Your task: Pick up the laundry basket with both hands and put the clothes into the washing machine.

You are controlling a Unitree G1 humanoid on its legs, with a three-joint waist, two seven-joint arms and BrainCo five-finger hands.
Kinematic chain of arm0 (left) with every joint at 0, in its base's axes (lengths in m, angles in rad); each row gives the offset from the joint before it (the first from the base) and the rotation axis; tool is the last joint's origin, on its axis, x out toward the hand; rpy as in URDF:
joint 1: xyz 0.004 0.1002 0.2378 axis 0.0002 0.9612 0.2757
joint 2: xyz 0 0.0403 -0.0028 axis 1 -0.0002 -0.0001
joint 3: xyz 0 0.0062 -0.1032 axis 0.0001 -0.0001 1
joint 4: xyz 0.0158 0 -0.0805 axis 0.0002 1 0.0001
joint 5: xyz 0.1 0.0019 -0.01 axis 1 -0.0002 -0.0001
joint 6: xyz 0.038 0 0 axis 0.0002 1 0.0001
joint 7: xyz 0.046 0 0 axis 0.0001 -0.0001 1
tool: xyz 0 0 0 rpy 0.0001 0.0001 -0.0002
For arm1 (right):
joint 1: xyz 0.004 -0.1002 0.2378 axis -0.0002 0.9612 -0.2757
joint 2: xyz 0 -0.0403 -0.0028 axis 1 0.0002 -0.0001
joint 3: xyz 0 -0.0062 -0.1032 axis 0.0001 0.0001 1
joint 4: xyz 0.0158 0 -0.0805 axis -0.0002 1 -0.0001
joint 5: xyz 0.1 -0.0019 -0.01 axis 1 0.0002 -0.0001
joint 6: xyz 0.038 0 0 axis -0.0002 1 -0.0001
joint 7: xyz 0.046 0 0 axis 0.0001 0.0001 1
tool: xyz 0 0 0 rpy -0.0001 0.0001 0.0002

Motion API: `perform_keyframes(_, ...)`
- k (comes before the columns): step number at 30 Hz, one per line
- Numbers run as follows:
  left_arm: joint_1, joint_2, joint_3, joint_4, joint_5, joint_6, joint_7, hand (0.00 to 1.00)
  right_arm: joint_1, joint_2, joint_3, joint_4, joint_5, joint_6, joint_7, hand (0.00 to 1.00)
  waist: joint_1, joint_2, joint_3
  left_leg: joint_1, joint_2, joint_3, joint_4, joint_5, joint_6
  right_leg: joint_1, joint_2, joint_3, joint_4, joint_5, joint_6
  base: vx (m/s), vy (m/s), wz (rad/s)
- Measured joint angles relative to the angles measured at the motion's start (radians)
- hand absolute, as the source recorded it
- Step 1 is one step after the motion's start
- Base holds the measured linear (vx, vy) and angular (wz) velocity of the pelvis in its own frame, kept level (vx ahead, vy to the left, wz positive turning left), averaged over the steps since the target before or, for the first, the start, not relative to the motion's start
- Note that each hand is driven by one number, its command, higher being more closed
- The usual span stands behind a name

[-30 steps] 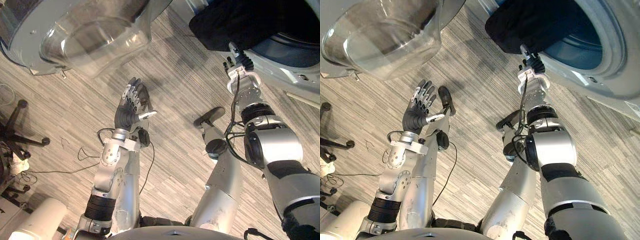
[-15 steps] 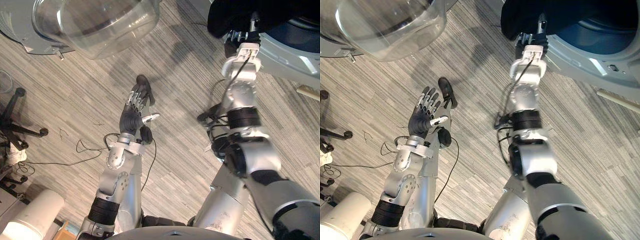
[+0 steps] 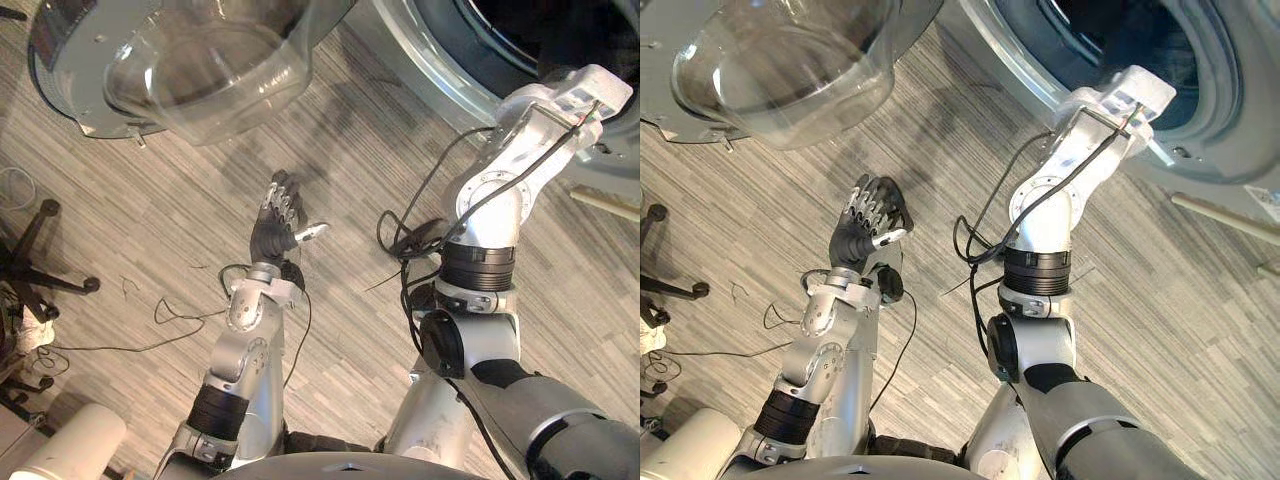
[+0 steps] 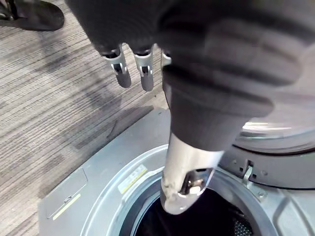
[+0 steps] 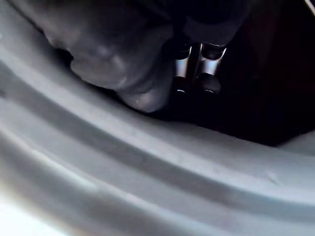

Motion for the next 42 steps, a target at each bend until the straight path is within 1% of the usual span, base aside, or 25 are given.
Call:
perform_keyframes(1, 0.009, 0.0, 0.018, -0.001, -0.004, -0.003, -0.006, 0.0, -0.067, -0.05, -0.056, 0.119, -0.01, 0.009, -0.024, 1.0, -0.009, 0.0, 0.0, 0.003, -0.001, 0.002, 0.003, -0.002, 0.003, 0.008, 0.003, 0.0, -0.018, 0.013, 0.004, -0.05, 0.011, -0.03)
perform_keyframes(2, 0.015, 0.0, 0.021, -0.001, -0.017, -0.006, -0.014, 0.0, -0.068, -0.057, -0.056, 0.159, -0.043, 0.015, -0.016, 1.0, -0.011, 0.0, -0.002, 0.003, -0.002, 0.002, 0.003, -0.005, 0.007, 0.009, 0.005, 0.002, -0.024, 0.017, 0.005, -0.07, 0.012, -0.07)
perform_keyframes(3, 0.029, 0.013, 0.023, -0.002, -0.029, -0.008, -0.025, 0.0, -0.081, -0.083, -0.065, 0.232, -0.091, 0.058, -0.017, 1.0, -0.017, 0.0, -0.003, 0.003, -0.004, 0.005, 0.004, -0.017, 0.009, 0.009, 0.004, 0.005, -0.029, 0.02, 0.009, -0.09, 0.01, -0.1)
perform_keyframes(4, 0.046, 0.026, 0.018, -0.014, -0.044, -0.005, -0.038, 0.0, -0.107, -0.128, -0.085, 0.298, -0.118, 0.125, -0.017, 1.0, -0.019, 0.0, -0.002, 0.007, -0.004, 0.012, 0.001, -0.017, 0.009, 0.014, 0.009, 0.007, -0.047, 0.033, 0.01, -0.1, 0.009, -0.12)
perform_keyframes(6, 0.083, 0.048, 0.002, -0.039, -0.058, -0.006, -0.049, 0.0, -0.106, -0.166, -0.084, 0.343, -0.146, 0.21, -0.009, 1.0, -0.018, 0.0, -0.006, 0.012, -0.012, 0.024, -0.008, -0.021, 0.015, 0.007, 0.011, 0.03, -0.064, 0.051, 0.018, -0.13, 0.014, -0.11)
perform_keyframes(7, 0.101, 0.052, 0.0, -0.052, -0.059, -0.006, -0.055, 0.0, -0.112, -0.198, -0.084, 0.37, -0.154, 0.228, -0.008, 1.0, -0.015, -0.001, -0.009, 0.012, -0.018, 0.038, -0.013, -0.027, 0.007, -0.004, 0.009, 0.046, -0.066, 0.05, 0.022, -0.17, 0.025, 0.01)
perform_keyframes(8, 0.11, 0.059, -0.005, -0.062, -0.06, -0.006, -0.061, 0.0, -0.127, -0.244, -0.084, 0.407, -0.165, 0.248, -0.009, 1.0, -0.017, -0.002, -0.008, 0.009, -0.025, 0.057, -0.016, -0.053, -0.03, -0.014, 0.001, 0.061, -0.086, 0.056, 0.03, -0.14, 0.031, 0.26)
perform_keyframes(10, 0.114, 0.063, -0.017, -0.061, -0.067, -0.005, -0.066, 0.0, -0.164, -0.319, -0.082, 0.47, -0.19, 0.292, -0.009, 1.0, -0.018, -0.002, -0.008, -0.038, -0.034, -0.025, 0.128, -0.085, 0.045, -0.039, -0.025, 0.08, -0.095, 0.071, 0.063, -0.09, 0.007, 0.14)
perform_keyframes(11, 0.117, 0.07, -0.021, -0.077, -0.079, -0.005, -0.069, 0.0, -0.2, -0.354, -0.071, 0.507, -0.208, 0.315, -0.009, 1.0, -0.023, -0.001, -0.008, -0.041, -0.043, 0.002, 0.096, -0.099, 0.042, -0.062, -0.029, 0.108, -0.083, 0.111, 0.073, -0.07, 0.021, 0.04)
perform_keyframes(12, 0.117, 0.083, -0.021, -0.101, -0.09, -0.007, -0.07, 0.0, -0.206, -0.411, -0.05, 0.563, -0.238, 0.33, -0.008, 1.0, -0.027, -0.001, -0.008, -0.049, -0.044, 0.031, 0.082, -0.091, 0.036, -0.068, -0.02, 0.142, -0.081, 0.113, 0.055, -0.06, 0.048, 0.2)
perform_keyframes(13, 0.119, 0.086, -0.023, -0.109, -0.1, -0.011, -0.071, 0.0, -0.209, -0.444, -0.039, 0.598, -0.276, 0.352, -0.006, 1.0, -0.028, -0.001, -0.008, -0.054, -0.043, 0.041, 0.082, -0.086, 0.03, -0.078, -0.022, 0.143, -0.084, 0.112, 0.055, -0.08, 0.059, 0.37)
perform_keyframes(15, 0.121, 0.111, -0.034, -0.115, -0.121, -0.015, -0.081, 0.0, -0.242, -0.541, 0.028, 0.737, -0.371, 0.407, 0.008, 1.0, -0.025, -0.002, -0.008, -0.064, -0.05, 0.058, 0.059, -0.084, 0.012, -0.093, -0.023, 0.143, -0.095, 0.107, 0.048, -0.13, 0.045, 0.29)
perform_keyframes(16, 0.123, 0.119, -0.044, -0.119, -0.132, -0.015, -0.088, 0.0, -0.256, -0.586, 0.098, 0.807, -0.411, 0.428, 0.031, 1.0, -0.04, -0.006, -0.009, -0.097, -0.047, 0.061, 0.121, -0.098, 0.007, -0.105, -0.033, 0.148, -0.12, 0.099, 0.042, -0.13, 0.024, 0.07)
perform_keyframes(17, 0.129, 0.111, -0.049, -0.122, -0.138, -0.015, -0.096, 0.0, -0.287, -0.616, 0.154, 0.841, -0.442, 0.452, 0.059, 1.0, -0.037, -0.011, -0.007, -0.129, -0.043, -0.036, 0.247, -0.148, 0.072, -0.121, -0.037, 0.152, -0.112, 0.103, 0.047, -0.11, -0.006, -0.17)
perform_keyframes(18, 0.126, 0.106, -0.059, -0.124, -0.147, -0.014, -0.105, 0.0, -0.31, -0.639, 0.216, 0.857, -0.478, 0.466, 0.087, 1.0, -0.041, -0.014, -0.006, -0.124, -0.042, -0.006, 0.226, -0.17, 0.057, -0.143, -0.043, 0.166, -0.096, 0.125, 0.046, -0.05, -0.018, -0.45)
perform_keyframes(19, 0.123, 0.113, -0.077, -0.135, -0.158, -0.014, -0.116, 0.0, -0.34, -0.643, 0.312, 0.889, -0.505, 0.473, 0.109, 1.0, -0.05, -0.016, -0.005, -0.129, -0.022, 0.032, 0.207, -0.156, 0.056, -0.148, -0.026, 0.193, -0.082, 0.129, 0.029, -0.04, -0.003, -0.45)
perform_keyframes(21, 0.127, 0.117, -0.096, -0.133, -0.175, -0.013, -0.126, 0.0, -0.361, -0.641, 0.415, 0.956, -0.519, 0.481, 0.123, 1.0, -0.046, -0.017, -0.005, -0.131, -0.004, 0.045, 0.199, -0.148, 0.047, -0.152, -0.004, 0.187, -0.109, 0.132, 0.027, -0.09, -0.002, -0.32)
perform_keyframes(22, 0.128, 0.116, -0.109, -0.135, -0.175, -0.014, -0.127, 0.0, -0.372, -0.639, 0.461, 0.966, -0.534, 0.481, 0.129, 0.0, -0.046, -0.017, -0.005, -0.131, 0.001, 0.045, 0.182, -0.142, 0.039, -0.15, 0.002, 0.168, -0.125, 0.131, 0.027, -0.09, -0.024, -0.21)
perform_keyframes(25, 0.127, 0.117, -0.152, -0.136, -0.184, -0.012, -0.132, 0.0, -0.443, -0.639, 0.56, 1.002, -0.545, 0.48, 0.148, 0.0, -0.052, -0.017, -0.005, -0.125, 0.005, 0.051, 0.104, -0.094, -0.013, -0.15, 0.019, 0.116, -0.166, 0.139, 0.016, -0.08, -0.027, -0.07)
perform_keyframes(27, 0.126, 0.116, -0.166, -0.136, -0.196, -0.012, -0.134, 0.0, -0.46, -0.633, 0.599, 1.021, -0.544, 0.479, 0.153, 0.0, -0.053, -0.017, -0.005, -0.113, 0.008, 0.057, 0.066, -0.066, -0.027, -0.148, 0.032, 0.11, -0.174, 0.139, 0.016, -0.07, -0.026, 0.02)
perform_keyframes(31, 0.126, 0.116, -0.169, -0.136, -0.196, -0.012, -0.133, 0.0, -0.461, -0.58, 0.618, 1.027, -0.479, 0.475, 0.151, 0.0, -0.065, -0.017, -0.005, -0.075, 0.016, 0.078, 0.026, -0.034, -0.034, -0.121, 0.051, 0.106, -0.2, 0.148, 0.008, -0.03, -0.017, -0.08)
perform_keyframes(34, 0.124, 0.116, -0.166, -0.136, -0.207, -0.012, -0.131, 0.0, -0.433, -0.495, 0.563, 1.017, -0.341, 0.457, 0.148, 0.0, -0.085, -0.018, -0.006, -0.051, 0.022, 0.081, 0.01, -0.028, -0.035, -0.099, 0.066, 0.104, -0.213, 0.148, 0.006, 0.0, -0.016, -0.08)
perform_keyframes(35, 0.122, 0.115, -0.165, -0.135, -0.217, -0.012, -0.127, 0.0, -0.406, -0.448, 0.494, 0.987, -0.256, 0.426, 0.142, 0.0, -0.088, -0.018, -0.006, -0.039, 0.023, 0.083, 0.003, -0.025, -0.036, -0.087, 0.066, 0.091, -0.213, 0.161, -0.01, 0.01, -0.021, -0.1)
perform_keyframes(37, 0.115, 0.109, -0.155, -0.135, -0.225, -0.012, -0.124, 0.0, -0.357, -0.347, 0.361, 0.898, -0.13, 0.364, 0.119, 0.0, -0.088, -0.018, -0.006, -0.022, 0.032, 0.084, -0.001, -0.022, -0.034, -0.075, 0.075, 0.086, -0.211, 0.16, -0.011, 0.01, -0.033, -0.1)
perform_keyframes(42, 0.083, 0.079, -0.136, -0.129, -0.236, -0.018, -0.113, 0.0, -0.227, -0.166, 0.111, 0.621, 0.002, 0.233, 0.099, 0.0, -0.078, -0.017, -0.007, 0.018, 0.03, 0.091, -0.022, -0.004, -0.01, -0.063, 0.059, 0.085, -0.151, 0.133, -0.014, -0.01, -0.023, 0.03)
